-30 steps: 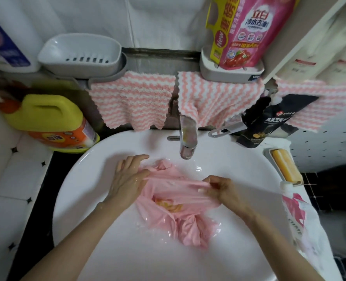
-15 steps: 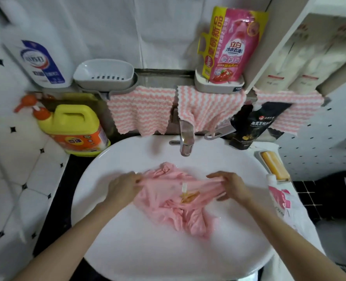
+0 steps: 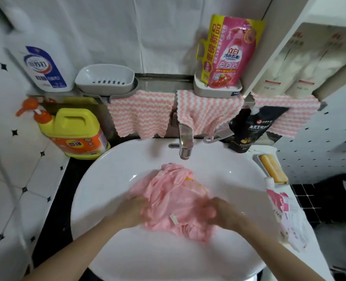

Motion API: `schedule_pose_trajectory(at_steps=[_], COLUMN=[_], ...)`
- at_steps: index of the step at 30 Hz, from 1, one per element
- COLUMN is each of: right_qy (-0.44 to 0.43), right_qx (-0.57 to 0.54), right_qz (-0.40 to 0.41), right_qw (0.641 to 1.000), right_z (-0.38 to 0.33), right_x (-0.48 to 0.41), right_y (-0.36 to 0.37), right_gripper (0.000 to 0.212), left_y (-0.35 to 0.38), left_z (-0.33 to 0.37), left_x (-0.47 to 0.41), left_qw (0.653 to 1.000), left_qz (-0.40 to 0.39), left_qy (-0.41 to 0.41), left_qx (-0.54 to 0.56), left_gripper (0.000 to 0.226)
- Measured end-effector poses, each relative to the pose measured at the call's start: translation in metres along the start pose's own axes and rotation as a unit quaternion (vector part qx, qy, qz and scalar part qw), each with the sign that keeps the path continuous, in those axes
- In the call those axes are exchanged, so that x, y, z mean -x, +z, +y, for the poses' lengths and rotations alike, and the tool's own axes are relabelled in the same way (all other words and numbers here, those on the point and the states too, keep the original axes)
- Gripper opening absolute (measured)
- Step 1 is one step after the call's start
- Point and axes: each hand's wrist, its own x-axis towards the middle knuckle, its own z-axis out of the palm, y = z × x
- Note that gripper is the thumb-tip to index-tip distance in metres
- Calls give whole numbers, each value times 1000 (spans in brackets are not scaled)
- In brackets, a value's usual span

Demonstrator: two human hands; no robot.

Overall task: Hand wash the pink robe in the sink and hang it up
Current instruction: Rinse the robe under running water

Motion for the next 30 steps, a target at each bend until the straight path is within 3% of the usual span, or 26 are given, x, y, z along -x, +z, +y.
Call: schedule_pose_trajectory(at_steps=[2,4,6,8,12,14,16,18,20,21,22,23,25,26,28,30], right_qy=[63,102,96,77,32,13,-29,-97,-197,-255,-302,-330,-312,-287,-231,-203], right_qx=[-130,-271,-440,-561,-558,-587,-620,-591,-473,-380,-258,-117,102,154,180,103], right_qz=[177,259,207,110,12,-4,2,51,183,253,311,349,356,333,257,255], right_qw=[973,922,869,817,829,810,784,799,839,852,863,869,875,885,921,940], right_z=[3,-1,-10,-22,-47,-57,-58,-55,-50,-45,-38,-29,-7,2,19,22], right_x=[-19,-43,-68,-91,-112,-104,-92,-74,-53,-45,-38,-35,-37,-40,-42,-40], right_y=[-5,-14,-19,-15,-9,-16,-26,-32,-33,-30,-24,-15,11,24,37,34], right_gripper=[35,34,44,50,51,42,31,27,34,31,27,24,28,37,56,52], left_y=[-4,-17,-29,-32,-26,-35,-45,-56,-58,-54,-49,-39,-12,2,17,21], left_z=[-8,-8,2,14,40,49,47,43,39,38,39,38,29,18,-3,-13], left_x=[-15,-34,-48,-61,-76,-67,-56,-42,-30,-27,-24,-22,-21,-23,-23,-23], left_qw=[973,923,850,783,765,739,711,745,852,891,898,880,854,873,927,949], left_qz=[163,240,227,214,73,63,74,84,178,255,314,347,327,272,136,112], left_qy=[-101,-184,-244,-236,-186,-170,-81,3,119,191,264,324,371,348,252,228], left_qx=[132,236,409,535,612,648,694,661,477,322,159,15,-165,-207,-241,-187], left_gripper=[36,46,70,77,46,42,53,60,39,27,24,24,31,35,55,49])
